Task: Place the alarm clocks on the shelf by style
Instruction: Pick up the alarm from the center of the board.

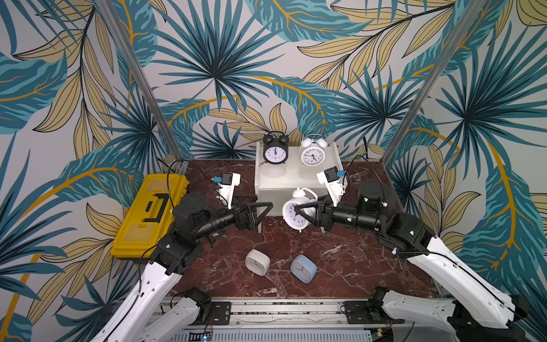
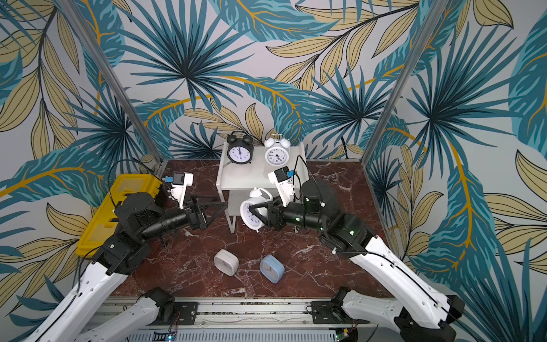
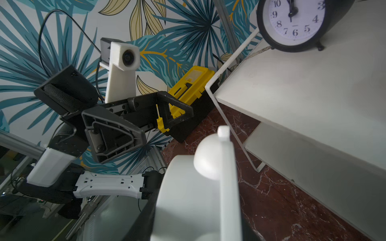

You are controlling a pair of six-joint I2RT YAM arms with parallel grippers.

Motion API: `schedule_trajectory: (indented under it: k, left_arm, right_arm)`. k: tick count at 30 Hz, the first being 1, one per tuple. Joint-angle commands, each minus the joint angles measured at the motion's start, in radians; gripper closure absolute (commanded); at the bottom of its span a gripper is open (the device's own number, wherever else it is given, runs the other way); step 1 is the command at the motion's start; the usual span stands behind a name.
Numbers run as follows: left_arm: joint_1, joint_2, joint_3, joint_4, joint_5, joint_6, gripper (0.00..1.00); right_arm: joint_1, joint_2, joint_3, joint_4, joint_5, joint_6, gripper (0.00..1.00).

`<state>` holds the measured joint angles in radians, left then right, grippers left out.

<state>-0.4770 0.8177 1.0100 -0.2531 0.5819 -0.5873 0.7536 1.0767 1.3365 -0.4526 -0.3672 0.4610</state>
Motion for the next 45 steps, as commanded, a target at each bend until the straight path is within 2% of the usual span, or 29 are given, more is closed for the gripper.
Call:
schedule_trajectory:
  k: [1, 6, 9, 12, 16, 19, 22, 24, 30, 35, 38, 42, 45]
  left_arm:
    - [0.003, -0.009, -0.032, 0.171, 0.159, -0.008, 0.00]
    - [0.050, 0.019, -0.069, 0.378, 0.278, -0.119, 0.00]
    - [0.082, 0.053, -0.078, 0.463, 0.350, -0.181, 0.00]
    - [0.089, 0.090, -0.102, 0.624, 0.433, -0.291, 0.00]
    - [0.096, 0.138, -0.127, 0.780, 0.460, -0.412, 0.00]
    - [0.110, 0.171, -0.142, 0.932, 0.466, -0.526, 0.02]
    - [0.112, 0.203, -0.137, 1.001, 0.476, -0.582, 0.12]
    - [0.112, 0.218, -0.133, 1.006, 0.486, -0.592, 0.18]
    - [0.111, 0.239, -0.140, 0.966, 0.507, -0.591, 0.25]
    - [0.110, 0.241, -0.142, 0.953, 0.512, -0.588, 0.32]
    - [0.110, 0.241, -0.137, 0.969, 0.506, -0.588, 0.42]
    - [0.111, 0.241, -0.140, 0.985, 0.496, -0.594, 0.62]
    - [0.111, 0.240, -0.140, 0.986, 0.493, -0.595, 0.72]
  right_arm:
    - [-0.071, 0.021, 0.016, 0.155, -0.250, 0.107, 0.82]
    - [-0.156, 0.068, -0.021, 0.402, -0.469, 0.280, 0.83]
    - [-0.181, 0.091, -0.046, 0.533, -0.530, 0.380, 0.82]
    - [-0.195, 0.132, -0.056, 0.661, -0.593, 0.490, 0.83]
    - [-0.198, 0.186, -0.066, 0.895, -0.663, 0.652, 0.82]
    - [-0.198, 0.205, -0.063, 0.903, -0.686, 0.654, 0.82]
    - [-0.196, 0.209, -0.072, 0.881, -0.689, 0.627, 0.82]
    - [-0.196, 0.204, -0.069, 0.828, -0.676, 0.580, 0.81]
    - [-0.194, 0.190, -0.044, 0.715, -0.644, 0.507, 0.81]
    - [-0.191, 0.189, -0.037, 0.699, -0.636, 0.497, 0.80]
    - [-0.188, 0.189, -0.048, 0.701, -0.624, 0.496, 0.79]
    - [-0.186, 0.180, -0.064, 0.718, -0.607, 0.503, 0.78]
    - [-0.186, 0.174, -0.060, 0.702, -0.595, 0.493, 0.77]
